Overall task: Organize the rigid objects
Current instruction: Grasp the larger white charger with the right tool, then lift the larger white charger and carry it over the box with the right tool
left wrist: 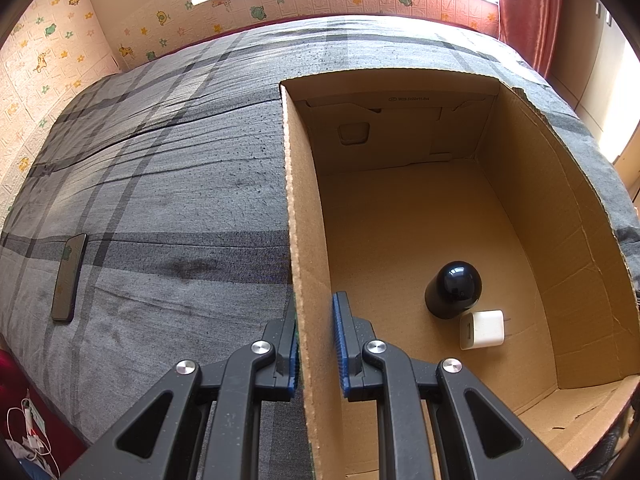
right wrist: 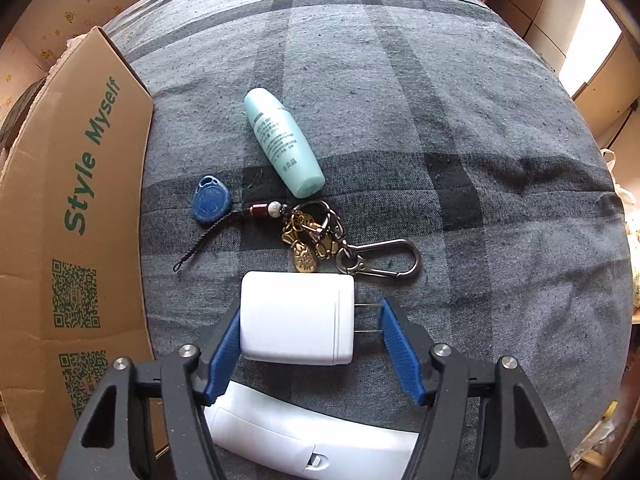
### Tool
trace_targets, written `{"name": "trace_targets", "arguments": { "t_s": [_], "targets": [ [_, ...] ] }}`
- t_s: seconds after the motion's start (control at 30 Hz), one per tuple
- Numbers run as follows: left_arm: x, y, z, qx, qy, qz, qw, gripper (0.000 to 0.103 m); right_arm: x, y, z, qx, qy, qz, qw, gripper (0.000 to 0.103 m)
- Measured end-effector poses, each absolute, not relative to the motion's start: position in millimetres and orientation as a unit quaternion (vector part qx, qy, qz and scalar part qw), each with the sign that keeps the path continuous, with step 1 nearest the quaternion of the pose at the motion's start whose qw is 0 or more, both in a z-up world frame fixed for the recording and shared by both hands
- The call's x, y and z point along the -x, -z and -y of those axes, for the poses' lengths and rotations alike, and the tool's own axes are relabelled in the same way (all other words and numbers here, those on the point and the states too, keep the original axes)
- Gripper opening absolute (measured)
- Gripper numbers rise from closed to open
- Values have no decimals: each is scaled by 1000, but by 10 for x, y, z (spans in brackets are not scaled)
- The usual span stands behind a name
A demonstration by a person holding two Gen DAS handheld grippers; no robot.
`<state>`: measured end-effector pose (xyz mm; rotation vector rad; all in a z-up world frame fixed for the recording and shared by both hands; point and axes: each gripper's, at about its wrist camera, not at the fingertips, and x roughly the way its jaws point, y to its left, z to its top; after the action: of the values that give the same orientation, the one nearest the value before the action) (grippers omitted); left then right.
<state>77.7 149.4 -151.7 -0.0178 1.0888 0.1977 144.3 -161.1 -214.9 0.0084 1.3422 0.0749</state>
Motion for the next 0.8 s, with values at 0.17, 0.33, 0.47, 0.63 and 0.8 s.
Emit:
{"name": "trace_targets", "arguments": {
  "t_s": [0.17,0.33,0.47,0.63,0.8],
  "targets": [
    [-776,1516,-1494,8,-94,-517,851,16,-1398,2055,1638,-2,-38,-620,784,70],
    [-778,1515,-1496,8,-94,-517,851,16,-1370,1891,1641,8,-43,-608,793,70],
    [-776,1517,-1494,8,-94,-517,851,16,-1372,1725,1596,11,-50,-599,799,70],
    [-777,1513,-1491,8,-94,-517,851,16,-1389,1497,1516,16,-68,-589,805,70],
    [-773,1502,-1490,9,-94,-516,851,16,-1384,1264,1399,26,-86,-572,815,70]
  ]
}}
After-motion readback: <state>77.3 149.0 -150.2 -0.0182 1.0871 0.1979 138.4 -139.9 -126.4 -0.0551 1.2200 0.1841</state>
